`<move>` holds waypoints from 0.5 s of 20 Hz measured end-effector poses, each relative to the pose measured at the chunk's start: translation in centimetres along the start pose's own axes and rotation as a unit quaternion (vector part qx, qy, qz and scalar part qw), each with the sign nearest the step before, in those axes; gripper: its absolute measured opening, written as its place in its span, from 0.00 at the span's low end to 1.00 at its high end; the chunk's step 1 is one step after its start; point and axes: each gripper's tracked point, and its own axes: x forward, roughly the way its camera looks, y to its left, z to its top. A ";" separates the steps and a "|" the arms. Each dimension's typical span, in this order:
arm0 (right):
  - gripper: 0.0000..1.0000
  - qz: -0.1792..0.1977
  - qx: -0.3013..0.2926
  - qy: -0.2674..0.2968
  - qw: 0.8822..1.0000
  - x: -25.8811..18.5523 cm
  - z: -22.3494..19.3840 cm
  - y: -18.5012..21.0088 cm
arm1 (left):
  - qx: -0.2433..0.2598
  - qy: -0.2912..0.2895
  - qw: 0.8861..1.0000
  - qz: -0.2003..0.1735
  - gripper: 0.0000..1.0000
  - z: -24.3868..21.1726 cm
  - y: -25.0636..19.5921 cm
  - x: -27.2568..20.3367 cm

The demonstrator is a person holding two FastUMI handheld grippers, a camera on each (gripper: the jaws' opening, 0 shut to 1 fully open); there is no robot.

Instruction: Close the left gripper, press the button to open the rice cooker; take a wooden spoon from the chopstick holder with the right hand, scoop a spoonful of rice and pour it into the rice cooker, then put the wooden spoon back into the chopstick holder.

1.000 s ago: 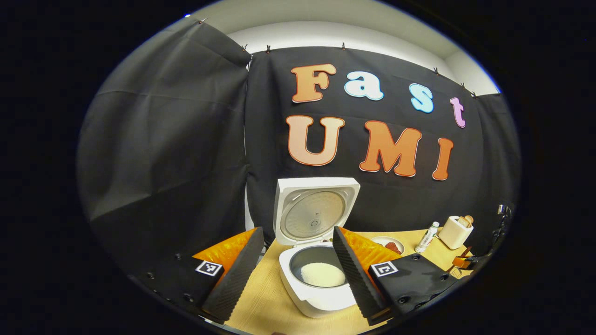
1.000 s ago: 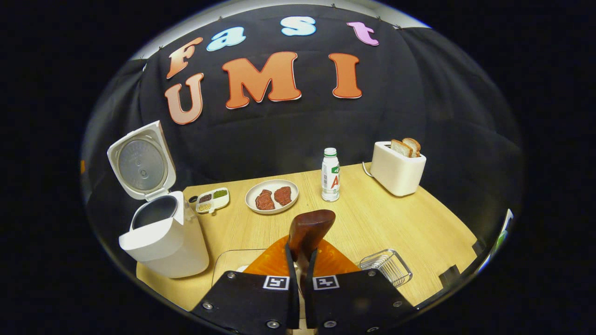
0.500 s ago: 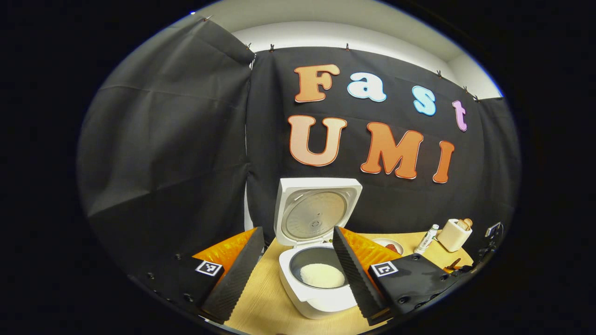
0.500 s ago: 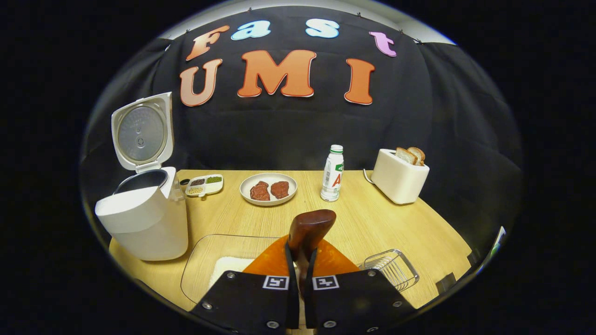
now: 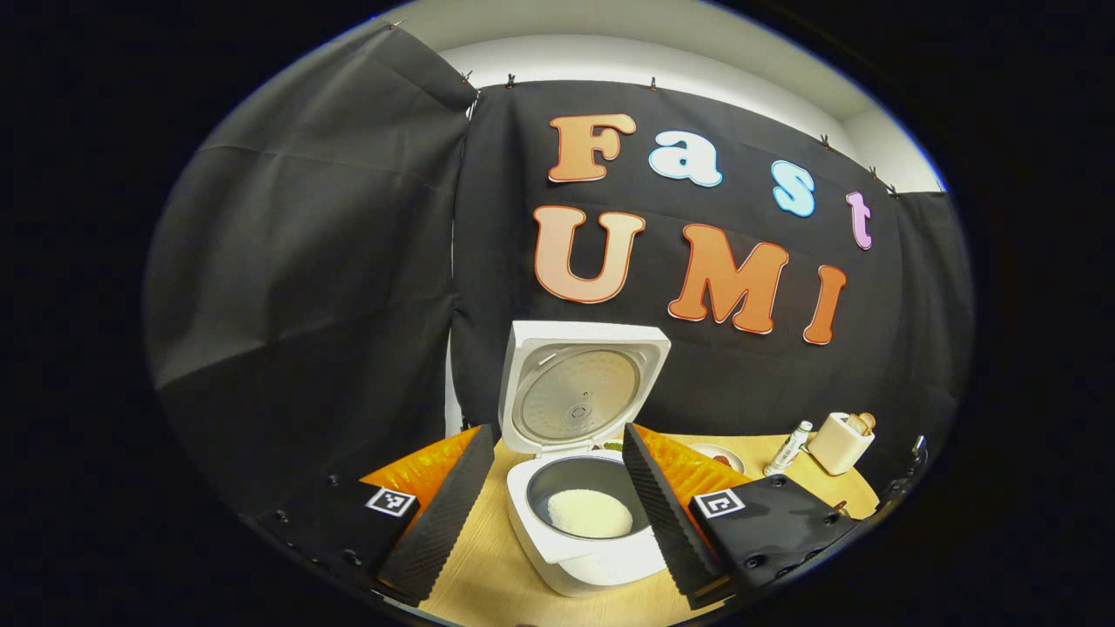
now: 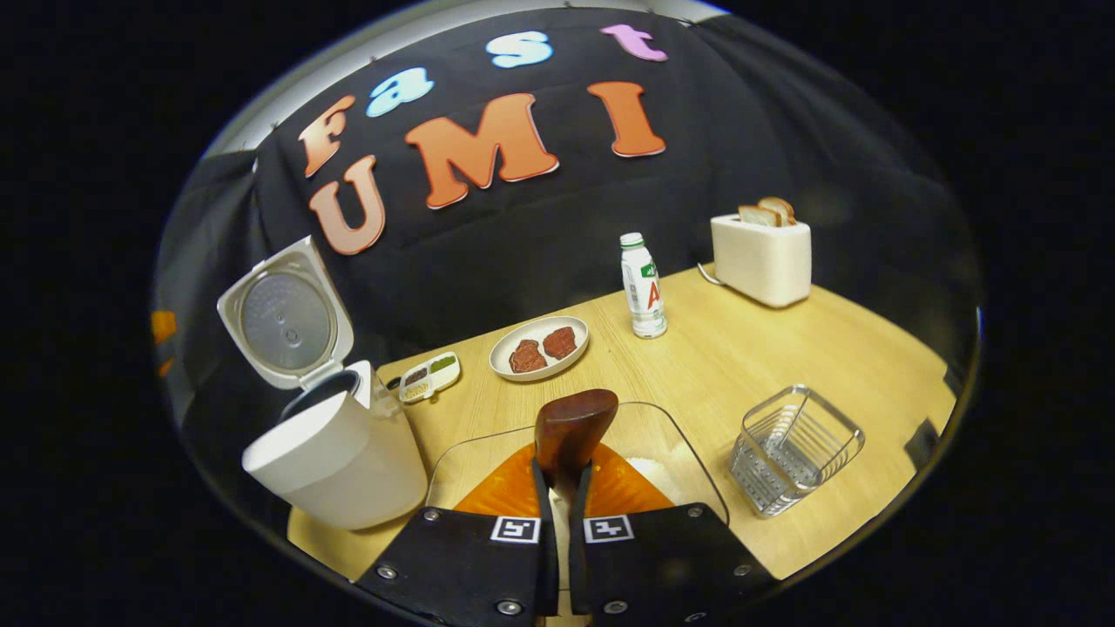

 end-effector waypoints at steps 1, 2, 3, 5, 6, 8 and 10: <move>0.04 -0.005 0.030 0.000 1.000 0.2 0.0 -0.5 | -0.001 -0.001 1.000 -0.002 1.00 0.0 -0.1 -0.1; 0.04 -0.007 0.055 0.001 0.998 0.4 -0.1 -0.9 | -0.003 -0.001 1.000 -0.003 1.00 0.1 -0.1 -0.3; 0.04 -0.009 0.076 0.001 0.997 0.4 -0.3 -1.2 | -0.004 -0.002 1.000 -0.003 1.00 0.1 -0.1 -0.3; 0.05 -0.013 0.115 -0.001 0.993 0.5 -0.4 -1.8 | -0.009 -0.004 1.000 -0.003 1.00 0.1 0.0 -0.5; 0.04 -0.013 0.131 -0.001 0.991 0.6 -0.4 -2.0 | -0.011 -0.004 1.000 -0.003 1.00 0.1 0.0 -0.6; 0.04 -0.014 0.154 -0.001 0.988 0.8 -0.6 -2.0 | -0.017 -0.002 1.000 -0.002 1.00 -0.2 0.0 -0.6; 0.04 -0.010 0.158 0.000 0.987 0.7 -0.9 -1.5 | -0.022 0.001 1.000 -0.001 1.00 -0.4 -0.1 -0.7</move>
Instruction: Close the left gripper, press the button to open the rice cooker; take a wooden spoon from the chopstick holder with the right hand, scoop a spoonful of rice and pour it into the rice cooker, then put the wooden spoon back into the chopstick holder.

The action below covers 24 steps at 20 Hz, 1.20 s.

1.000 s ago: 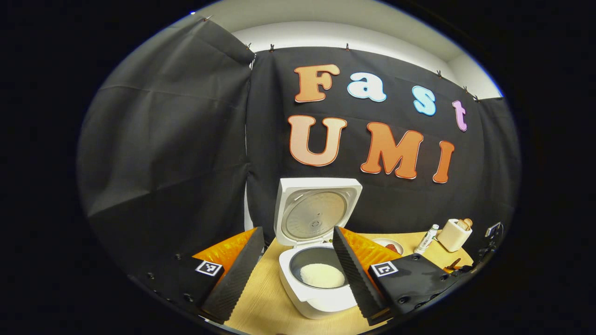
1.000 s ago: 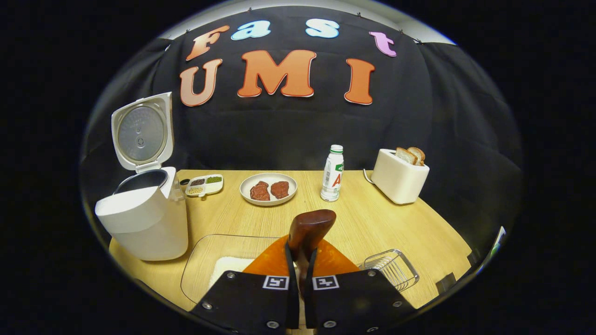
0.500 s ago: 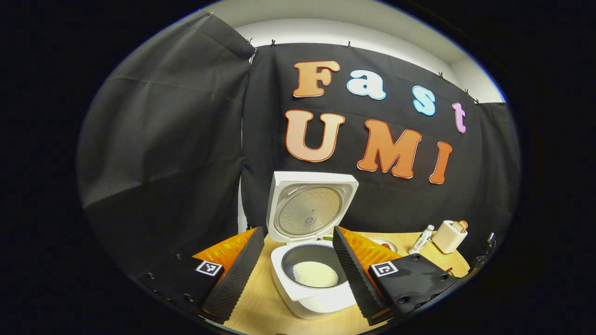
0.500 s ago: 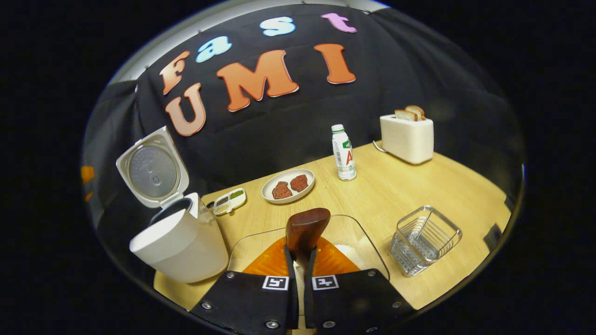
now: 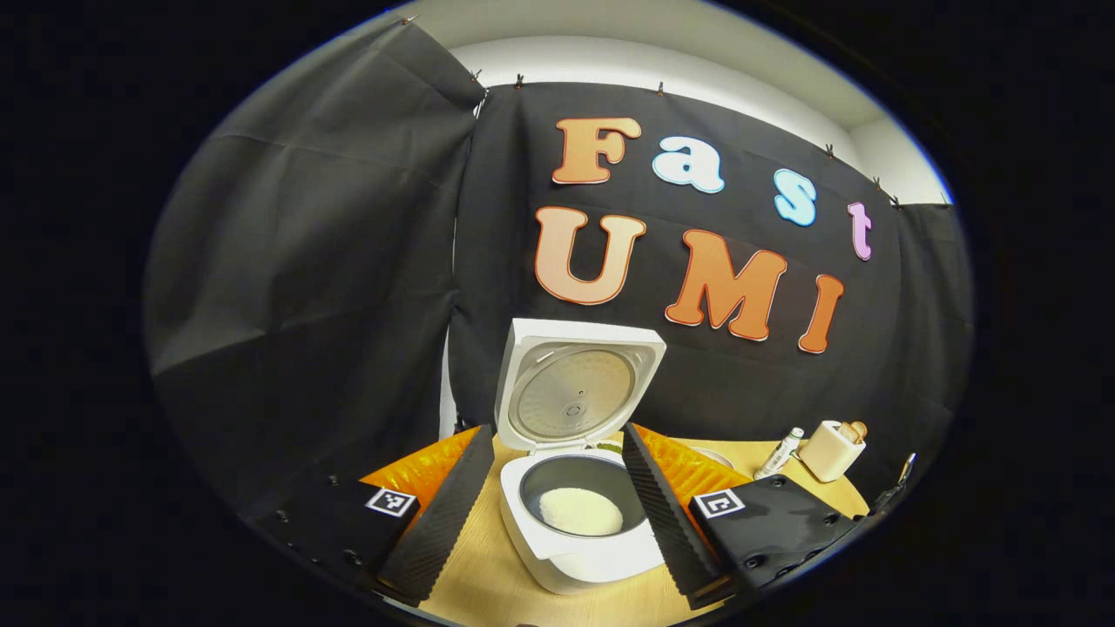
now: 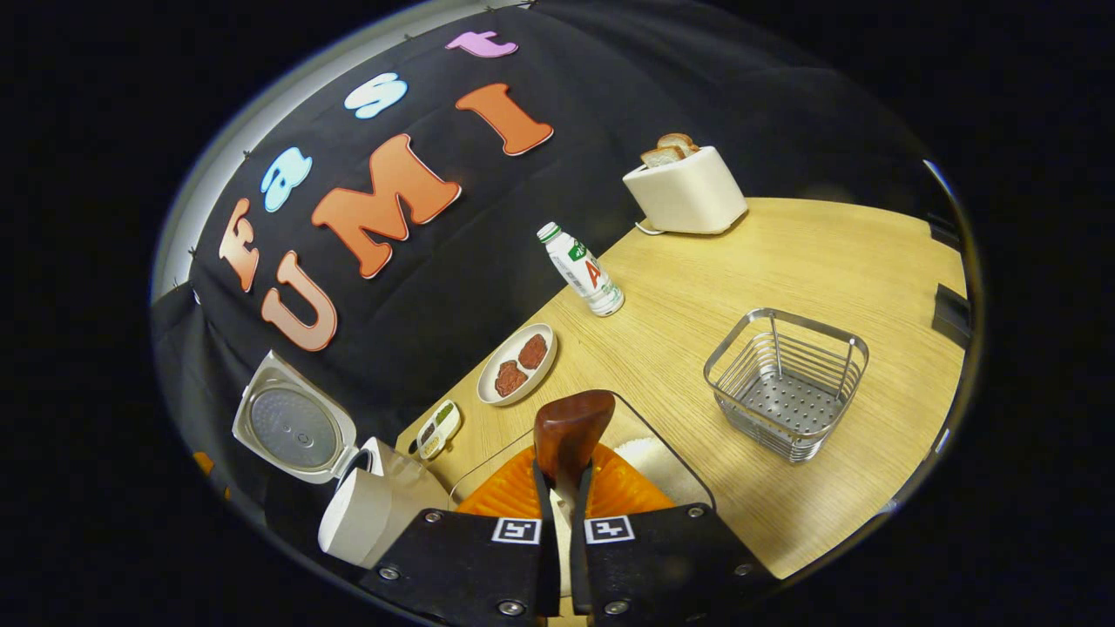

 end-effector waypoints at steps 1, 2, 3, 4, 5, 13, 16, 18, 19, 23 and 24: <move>0.04 0.003 0.001 0.003 1.000 0.0 -0.3 0.2 | -0.003 0.001 1.000 0.000 1.00 0.0 -0.1 0.0; 0.04 0.006 0.007 0.007 1.000 0.2 -0.5 0.4 | -0.006 0.001 1.000 -0.001 1.00 -0.1 -0.3 -0.1; 0.04 0.011 0.025 0.015 1.000 0.1 -0.7 0.7 | -0.008 0.001 1.000 -0.002 1.00 -0.1 -0.4 -0.3; 0.04 0.018 0.051 0.026 0.998 0.3 -1.0 1.0 | -0.008 0.001 1.000 -0.002 1.00 -0.1 -0.5 -0.4; 0.04 0.027 0.080 0.035 0.996 0.5 -1.3 1.5 | -0.007 0.002 1.000 -0.002 1.00 -0.2 -0.6 -0.5; 0.04 0.059 0.202 0.066 0.975 0.1 -1.1 2.4 | -0.010 -0.008 1.000 0.010 1.00 0.5 0.3 -2.0; 0.04 0.058 0.205 0.060 0.975 -0.2 -0.1 2.0 | -0.016 -0.011 1.000 0.014 1.00 0.7 0.5 -2.3; 0.04 0.060 0.216 0.058 0.973 -0.5 0.8 2.1 | -0.010 -0.014 1.000 0.018 1.00 0.7 0.7 -2.6; 0.04 0.063 0.228 0.057 0.970 -0.7 1.3 2.2 | -0.003 -0.017 1.000 0.018 1.00 0.8 0.6 -2.7; 0.04 0.065 0.248 0.050 0.965 -1.0 3.0 2.3 | 0.011 -0.023 1.000 0.012 1.00 1.2 -0.1 -2.9; 0.04 0.065 0.245 0.049 0.966 -1.1 3.3 2.4 | 0.011 -0.024 1.000 0.011 1.00 1.3 -0.1 -2.9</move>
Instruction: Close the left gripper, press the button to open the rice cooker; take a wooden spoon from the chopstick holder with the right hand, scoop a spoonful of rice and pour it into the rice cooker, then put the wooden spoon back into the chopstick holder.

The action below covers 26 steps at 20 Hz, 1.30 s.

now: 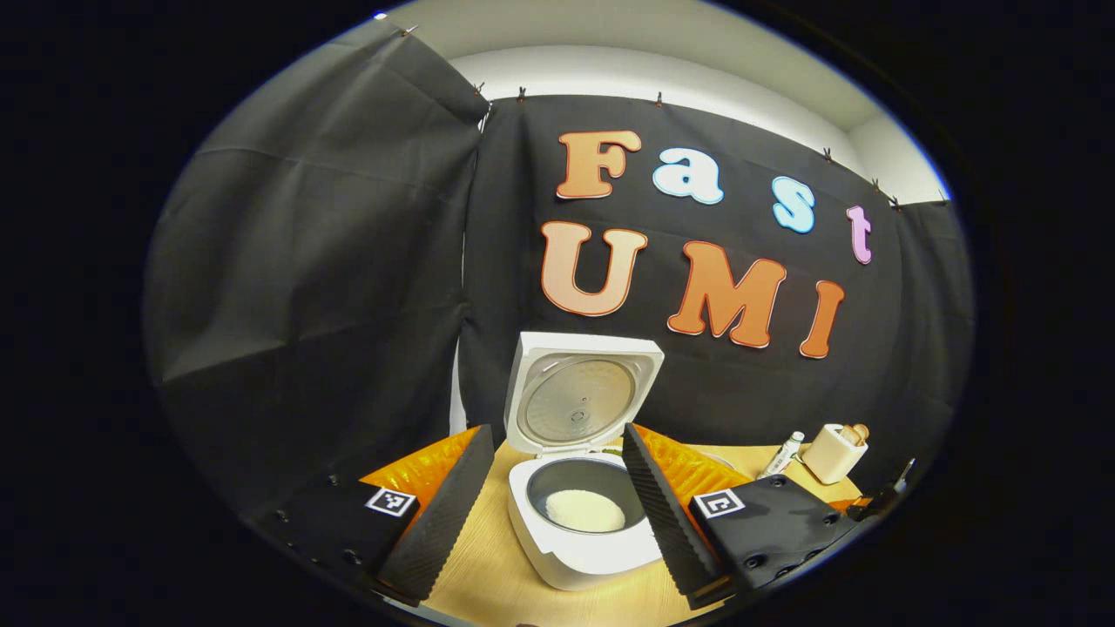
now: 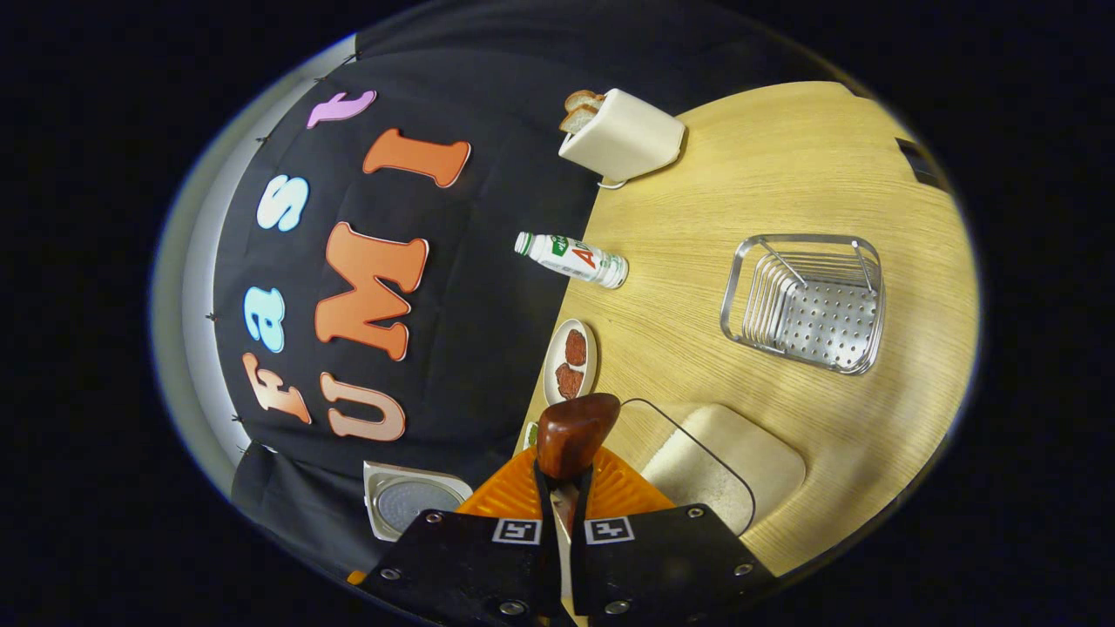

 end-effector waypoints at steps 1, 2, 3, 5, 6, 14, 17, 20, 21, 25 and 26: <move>0.04 0.000 -0.003 0.000 1.000 -0.2 0.2 0.7 | 0.000 -0.001 1.000 0.000 1.00 0.0 0.1 0.1; 0.04 0.003 -0.002 0.001 1.000 -0.3 0.4 1.3 | -0.001 -0.001 1.000 0.000 1.00 0.0 0.1 0.2; 0.04 0.008 0.001 0.001 1.000 -0.4 0.5 2.0 | -0.001 -0.001 1.000 0.000 1.00 -0.1 0.2 0.3; 0.04 0.017 0.009 0.004 1.000 -0.4 0.6 3.5 | -0.002 0.002 1.000 0.001 1.00 -0.5 0.3 0.3; 0.04 0.022 0.013 0.008 1.000 -0.5 0.7 4.3 | -0.002 0.006 1.000 0.002 1.00 -0.7 0.5 0.4; 0.04 0.053 -0.001 0.038 0.998 1.5 -1.1 11.5 | -0.008 0.009 1.000 0.014 1.00 -1.5 1.9 0.7; 0.04 0.063 -0.005 0.053 0.997 2.6 -2.5 14.2 | -0.011 0.013 1.000 0.018 1.00 -2.0 2.4 0.8; 0.04 0.072 -0.009 0.068 0.995 4.0 -4.4 16.6 | -0.017 0.018 1.000 0.018 1.00 -2.5 2.8 0.9; 0.04 0.074 -0.011 0.074 0.994 4.5 -5.2 17.5 | -0.018 0.021 0.999 0.019 1.00 -2.8 3.0 0.9; 0.04 0.085 -0.032 0.096 0.991 6.8 -9.0 20.4 | -0.020 0.025 0.999 0.025 1.00 -3.4 3.6 0.5; 0.04 0.088 -0.042 0.100 0.990 7.4 -9.8 21.0 | -0.021 0.025 0.999 0.026 1.00 -3.2 3.9 0.3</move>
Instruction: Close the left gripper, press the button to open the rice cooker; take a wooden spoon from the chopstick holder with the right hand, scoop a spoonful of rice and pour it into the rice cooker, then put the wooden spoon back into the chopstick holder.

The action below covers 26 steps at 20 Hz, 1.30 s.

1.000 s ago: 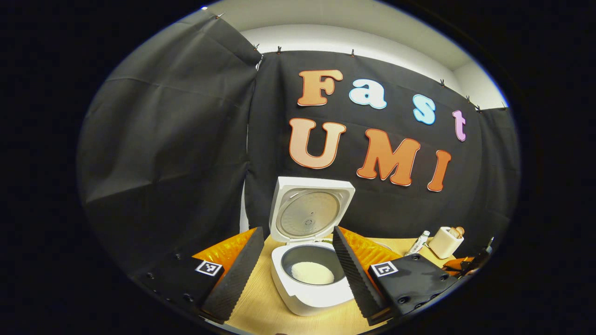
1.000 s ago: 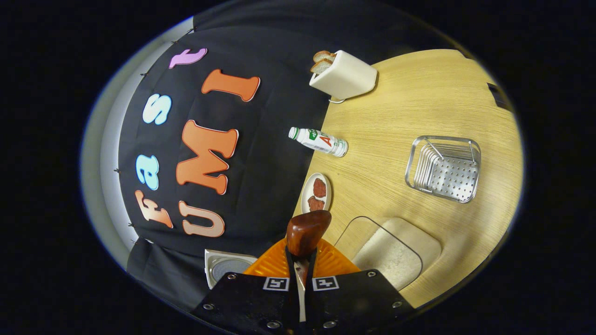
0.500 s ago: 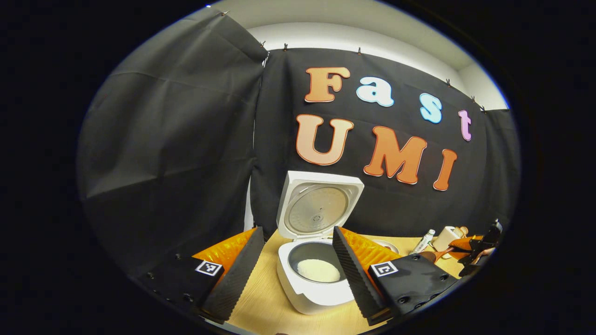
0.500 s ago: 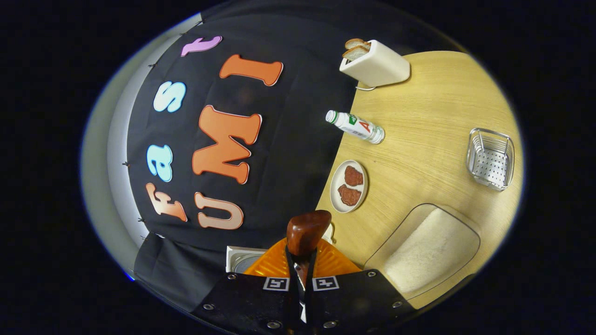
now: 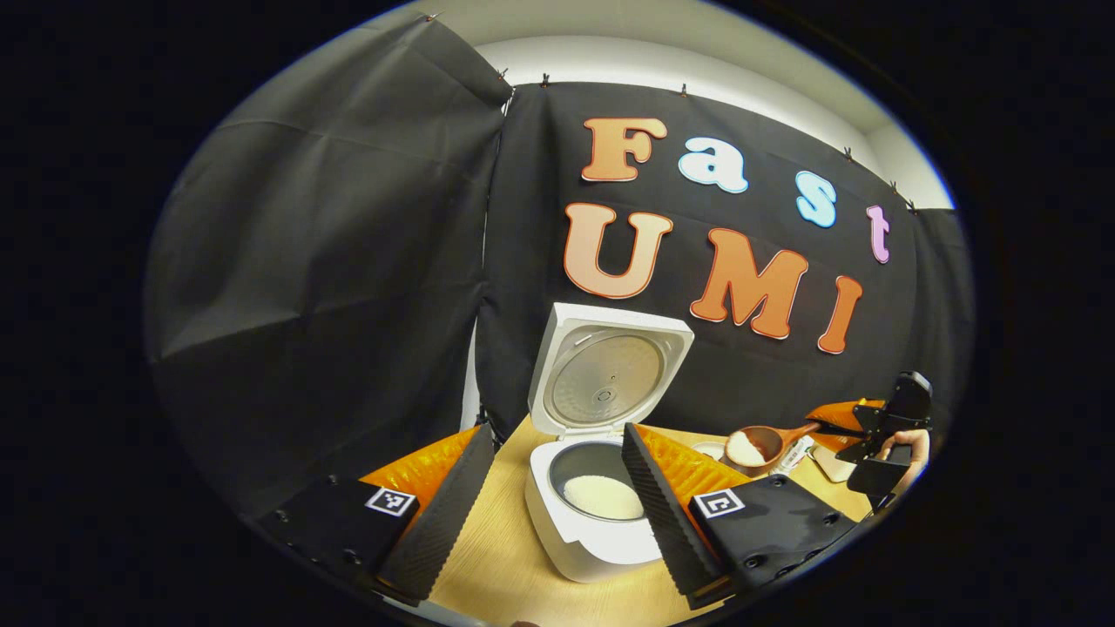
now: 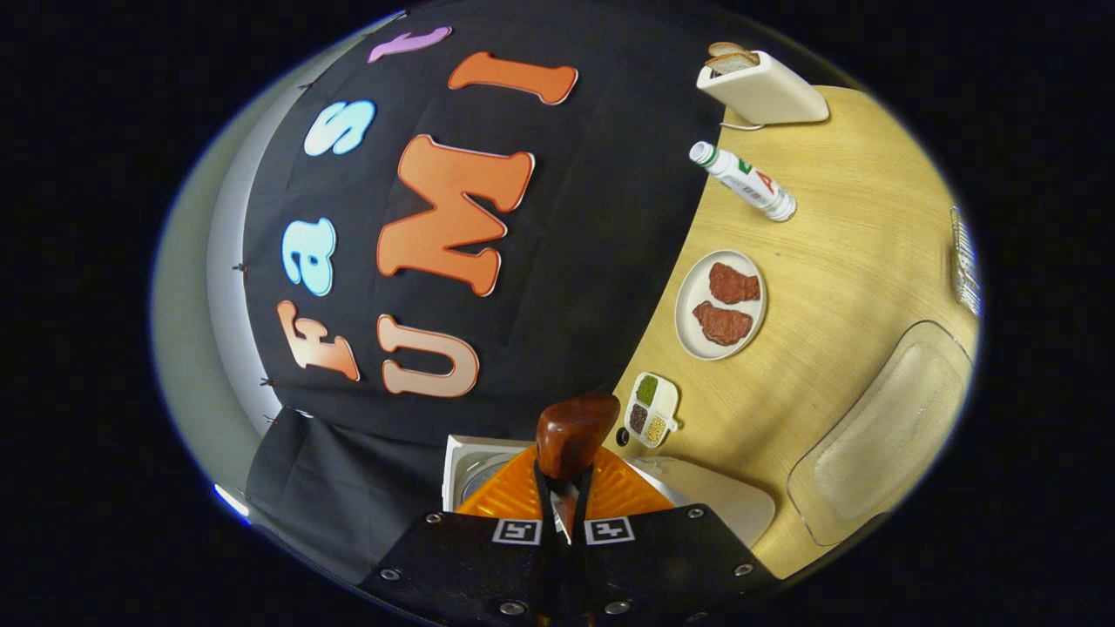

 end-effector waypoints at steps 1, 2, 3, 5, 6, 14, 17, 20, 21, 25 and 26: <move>0.04 0.001 -0.014 0.003 1.000 0.8 -0.7 0.7 | 0.000 0.001 1.000 0.001 1.00 0.0 0.0 0.2; 0.04 -0.001 -0.030 0.006 1.000 1.5 -1.2 1.2 | 0.000 0.002 1.000 0.001 1.00 0.0 0.0 0.3; 0.04 -0.002 -0.049 0.007 0.999 2.2 -1.7 1.7 | 0.001 0.002 1.000 0.002 1.00 -0.1 0.0 0.2; 0.04 -0.003 -0.088 0.009 0.996 3.4 -2.7 2.8 | 0.006 0.004 1.000 0.004 1.00 -0.3 0.4 0.1; 0.04 -0.003 -0.104 0.011 0.994 4.1 -3.3 3.4 | 0.007 0.004 1.000 0.006 1.00 -0.4 0.7 0.0; 0.04 0.001 -0.175 0.039 0.984 6.8 -7.6 5.3 | -0.001 0.006 1.000 0.023 1.00 -0.8 2.1 -0.2; 0.04 -0.001 -0.192 0.039 0.981 7.4 -8.2 5.6 | 0.010 0.003 0.999 0.030 1.00 -0.8 2.5 -0.3; 0.04 -0.001 -0.210 0.038 0.977 7.7 -8.6 5.7 | 0.013 0.003 0.999 0.030 1.00 -0.8 2.3 -0.2; 0.04 0.000 -0.220 0.036 0.975 7.7 -8.7 5.8 | 0.011 0.004 0.999 0.030 1.00 -0.8 2.4 -0.2; 0.04 0.005 -0.267 0.031 0.963 7.6 -9.4 6.2 | 0.009 0.006 0.999 0.031 1.00 -1.1 2.6 0.0; 0.04 0.009 -0.275 0.032 0.961 7.7 -9.6 6.3 | 0.009 0.006 0.999 0.031 1.00 -1.0 2.5 0.0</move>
